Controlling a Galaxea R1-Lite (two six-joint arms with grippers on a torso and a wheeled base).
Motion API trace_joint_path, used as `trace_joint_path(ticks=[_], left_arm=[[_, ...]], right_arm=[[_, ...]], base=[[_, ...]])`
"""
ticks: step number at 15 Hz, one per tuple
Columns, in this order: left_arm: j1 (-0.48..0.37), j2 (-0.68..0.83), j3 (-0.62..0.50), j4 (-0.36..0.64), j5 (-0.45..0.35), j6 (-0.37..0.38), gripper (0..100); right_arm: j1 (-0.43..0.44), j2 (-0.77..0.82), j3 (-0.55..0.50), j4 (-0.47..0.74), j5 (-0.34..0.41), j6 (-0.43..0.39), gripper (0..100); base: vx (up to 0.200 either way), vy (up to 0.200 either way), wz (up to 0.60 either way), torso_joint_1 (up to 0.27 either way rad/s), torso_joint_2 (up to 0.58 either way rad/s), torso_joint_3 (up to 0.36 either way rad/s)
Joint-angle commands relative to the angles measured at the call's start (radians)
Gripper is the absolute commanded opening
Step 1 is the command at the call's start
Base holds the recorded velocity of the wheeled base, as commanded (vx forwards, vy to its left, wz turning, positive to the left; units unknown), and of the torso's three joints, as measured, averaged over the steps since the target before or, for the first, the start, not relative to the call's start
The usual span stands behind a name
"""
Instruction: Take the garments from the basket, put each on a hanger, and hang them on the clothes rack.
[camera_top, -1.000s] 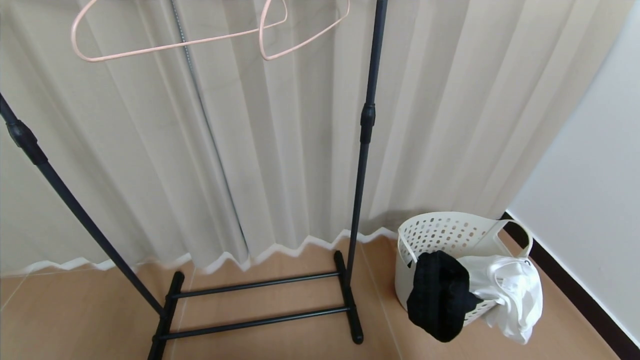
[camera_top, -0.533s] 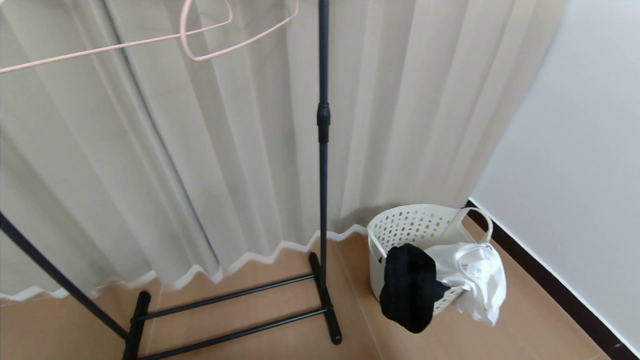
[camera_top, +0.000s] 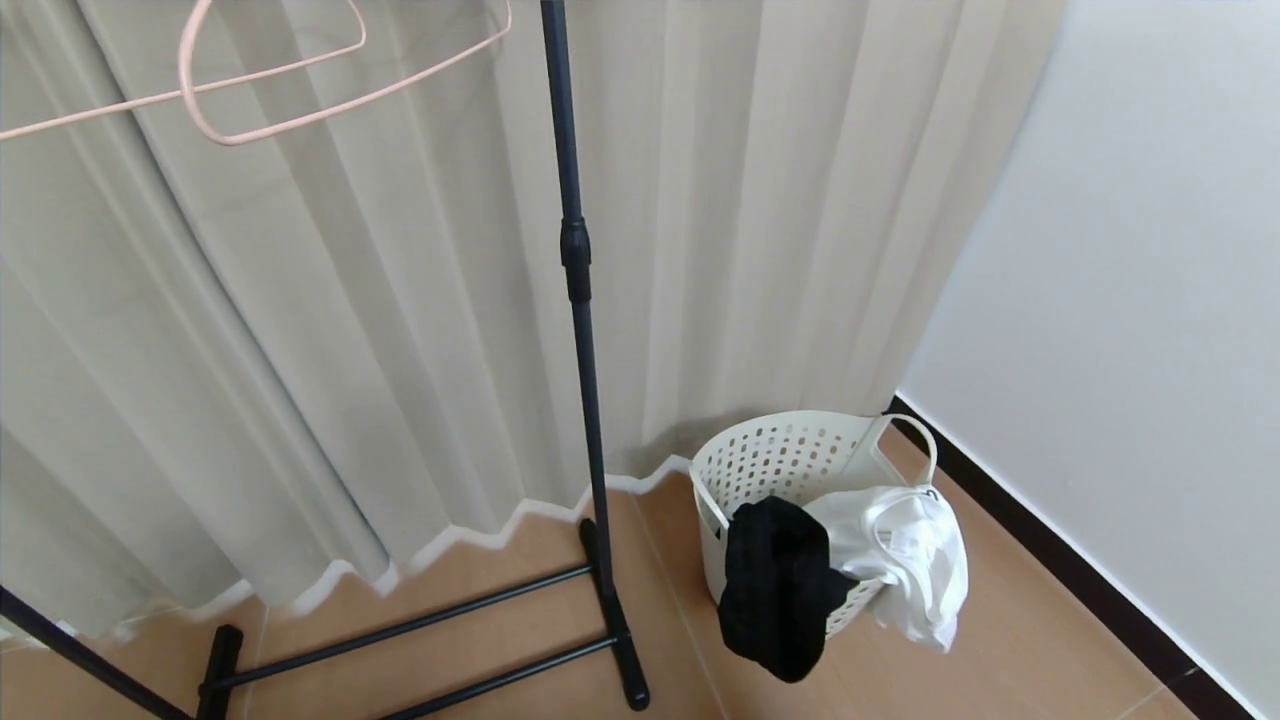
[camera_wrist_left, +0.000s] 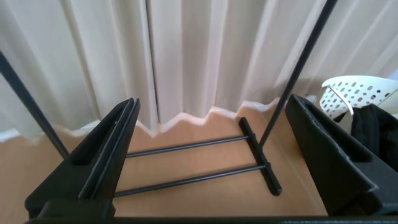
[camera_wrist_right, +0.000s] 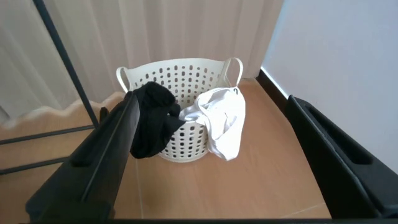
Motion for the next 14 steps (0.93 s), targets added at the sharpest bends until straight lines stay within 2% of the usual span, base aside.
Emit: trace_joint_path(ticks=[1, 3, 14], left_arm=[[0.000, 0.000, 0.000, 0.000, 0.000, 0.001, 100], [0.000, 0.000, 0.000, -0.003, 0.002, 0.000, 100], [0.001, 0.000, 0.000, -0.002, 0.002, 0.006, 100]], right_arm=[[0.000, 0.000, 0.000, 0.000, -0.001, 0.000, 100], [0.000, 0.000, 0.000, 0.000, 0.000, 0.000, 100], [0.000, 0.000, 0.000, 0.000, -0.001, 0.001, 100]], base=[[0.200, 0.000, 0.00, 0.002, 0.00, 0.007], [0.200, 0.000, 0.00, 0.005, 0.00, 0.002], [0.000, 0.000, 0.00, 0.001, 0.00, -0.020]])
